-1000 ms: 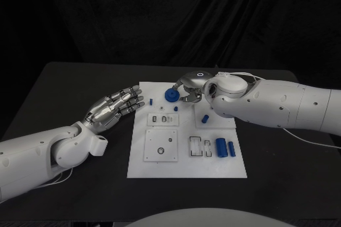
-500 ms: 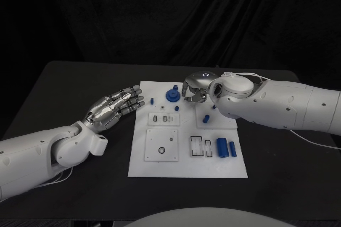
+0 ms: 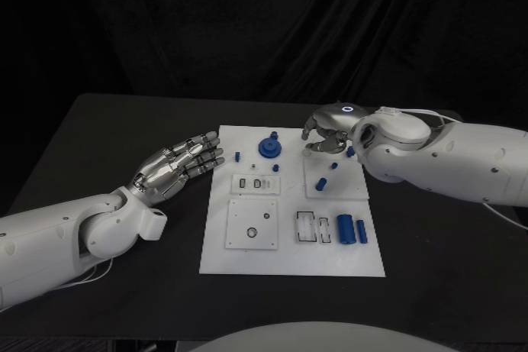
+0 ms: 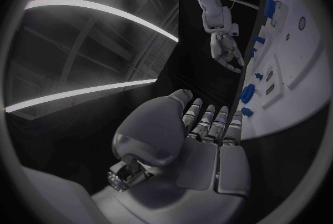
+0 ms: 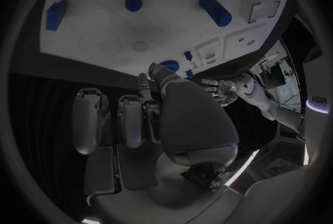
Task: Assemble the parts on the task board
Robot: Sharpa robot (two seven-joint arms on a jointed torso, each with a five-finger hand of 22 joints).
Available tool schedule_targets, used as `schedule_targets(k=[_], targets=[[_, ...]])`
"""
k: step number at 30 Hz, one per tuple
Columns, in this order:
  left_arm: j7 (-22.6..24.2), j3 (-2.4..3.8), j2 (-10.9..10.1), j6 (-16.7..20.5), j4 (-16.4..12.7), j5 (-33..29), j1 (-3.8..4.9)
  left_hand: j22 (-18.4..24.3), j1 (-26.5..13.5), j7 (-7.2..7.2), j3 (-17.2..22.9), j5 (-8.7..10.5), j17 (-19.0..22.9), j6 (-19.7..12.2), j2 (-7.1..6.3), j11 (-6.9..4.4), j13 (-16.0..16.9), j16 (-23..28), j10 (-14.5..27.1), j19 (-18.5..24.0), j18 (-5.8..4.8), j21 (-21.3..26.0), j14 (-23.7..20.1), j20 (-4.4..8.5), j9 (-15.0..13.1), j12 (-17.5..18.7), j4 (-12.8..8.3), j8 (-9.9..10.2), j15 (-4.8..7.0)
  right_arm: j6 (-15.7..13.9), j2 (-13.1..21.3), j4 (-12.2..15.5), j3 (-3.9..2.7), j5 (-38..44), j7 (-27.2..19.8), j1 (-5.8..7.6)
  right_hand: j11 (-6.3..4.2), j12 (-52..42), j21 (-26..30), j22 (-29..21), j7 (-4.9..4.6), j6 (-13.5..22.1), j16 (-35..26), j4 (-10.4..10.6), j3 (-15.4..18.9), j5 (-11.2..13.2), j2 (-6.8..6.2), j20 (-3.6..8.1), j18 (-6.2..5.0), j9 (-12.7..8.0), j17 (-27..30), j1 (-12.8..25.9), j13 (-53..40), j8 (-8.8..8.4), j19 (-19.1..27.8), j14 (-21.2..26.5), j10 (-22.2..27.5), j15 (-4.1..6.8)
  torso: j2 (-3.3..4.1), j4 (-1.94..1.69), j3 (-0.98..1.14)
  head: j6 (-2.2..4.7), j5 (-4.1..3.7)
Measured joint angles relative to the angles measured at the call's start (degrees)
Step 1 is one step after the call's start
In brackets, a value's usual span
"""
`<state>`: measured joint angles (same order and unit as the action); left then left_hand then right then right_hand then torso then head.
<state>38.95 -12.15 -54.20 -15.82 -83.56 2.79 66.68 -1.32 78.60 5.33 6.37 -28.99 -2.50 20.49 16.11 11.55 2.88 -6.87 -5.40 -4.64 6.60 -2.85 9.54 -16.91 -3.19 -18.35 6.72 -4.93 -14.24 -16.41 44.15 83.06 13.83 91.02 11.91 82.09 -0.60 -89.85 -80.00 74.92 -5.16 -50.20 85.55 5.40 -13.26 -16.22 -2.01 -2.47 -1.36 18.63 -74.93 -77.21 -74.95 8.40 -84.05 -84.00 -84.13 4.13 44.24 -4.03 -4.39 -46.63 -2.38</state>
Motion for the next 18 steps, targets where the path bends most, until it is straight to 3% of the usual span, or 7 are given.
schedule_targets(k=[4, 8, 13, 18], targets=[[0.0, 0.0, -0.4, 0.0, -0.6, 0.0, -0.02, 0.0, -0.4, 0.03, 0.0, 0.0, 0.0, 0.0, -0.38, 0.0, 0.0, -0.3, 0.0, 0.0, 0.0, 0.0, 0.2, 0.0, 0.0, -0.1, 0.0, 0.0, -0.21, 0.0, 5.3, 4.2, -0.08, -0.1, 0.4, 3.44, 0.0, 0.4, 0.1, 0.0, 0.54, 1.4, -0.2, 1.5, 0.6, 1.0, -0.09, 0.0, -0.93, -0.5, 0.0, 1.2, 0.0, -1.23, 0.0, 0.0, 0.0, 0.0, 0.03, 0.02, 0.02, -0.05, -0.12], [0.0, 0.0, -0.9, 0.1, -1.1, 0.0, -0.02, 0.0, -0.6, 0.31, 0.7, 0.0, -0.1, 0.3, -0.62, 0.19, 0.1, -0.6, -0.2, -0.2, 0.0, 0.0, 0.4, 0.21, 0.0, -0.8, -0.1, 0.0, -0.42, 1.0, 9.2, 6.7, 0.09, -0.9, 0.8, 4.97, -0.63, 0.9, 0.1, 0.0, 1.61, 4.9, -0.6, 2.4, 0.7, 1.2, -0.39, 0.0, -0.93, -1.8, 0.0, 1.5, 0.0, -3.3, 0.0, 0.0, 0.2, 0.0, 0.03, 0.03, 0.03, -0.17, -0.48], [0.0, 0.01, -1.2, 0.2, -1.2, 0.0, -0.03, -0.1, -0.8, 0.3, 0.8, 0.0, -0.1, 0.7, -0.76, 0.34, 0.1, -0.6, -0.3, -0.2, 0.0, 0.0, 0.4, 0.21, -0.1, -0.9, -0.2, 0.0, -0.42, 2.1, 12.2, 7.5, 0.29, -2.4, 0.7, 5.24, -0.63, 0.9, -0.2, 0.0, 2.02, 5.5, -0.2, 2.9, 0.8, 1.2, -0.39, 0.42, -0.92, -2.3, 0.0, 1.5, 0.0, -3.58, 0.0, -0.1, 0.2, 0.38, 0.07, -0.03, 0.03, -0.2, -0.77], [0.0, 0.0, -1.2, 0.3, -1.2, 0.0, -0.03, -0.1, -0.8, 0.3, 0.8, 0.0, -0.1, 0.7, -0.76, 0.34, 0.1, -0.6, -0.3, -0.2, 0.01, 0.0, 0.4, 0.21, -0.1, -0.9, -0.2, 0.0, -0.41, 1.5, 14.2, 6.3, 0.29, -3.7, -0.5, 3.17, -1.04, 0.0, -3.2, 0.0, 2.11, 4.6, 0.5, 3.5, 0.7, 1.2, -0.39, 0.83, -0.92, -2.5, 0.0, 1.5, 0.0, -3.21, 0.0, -0.1, 0.2, 0.79, 0.03, 0.0, -0.15, -0.09, -0.45]])
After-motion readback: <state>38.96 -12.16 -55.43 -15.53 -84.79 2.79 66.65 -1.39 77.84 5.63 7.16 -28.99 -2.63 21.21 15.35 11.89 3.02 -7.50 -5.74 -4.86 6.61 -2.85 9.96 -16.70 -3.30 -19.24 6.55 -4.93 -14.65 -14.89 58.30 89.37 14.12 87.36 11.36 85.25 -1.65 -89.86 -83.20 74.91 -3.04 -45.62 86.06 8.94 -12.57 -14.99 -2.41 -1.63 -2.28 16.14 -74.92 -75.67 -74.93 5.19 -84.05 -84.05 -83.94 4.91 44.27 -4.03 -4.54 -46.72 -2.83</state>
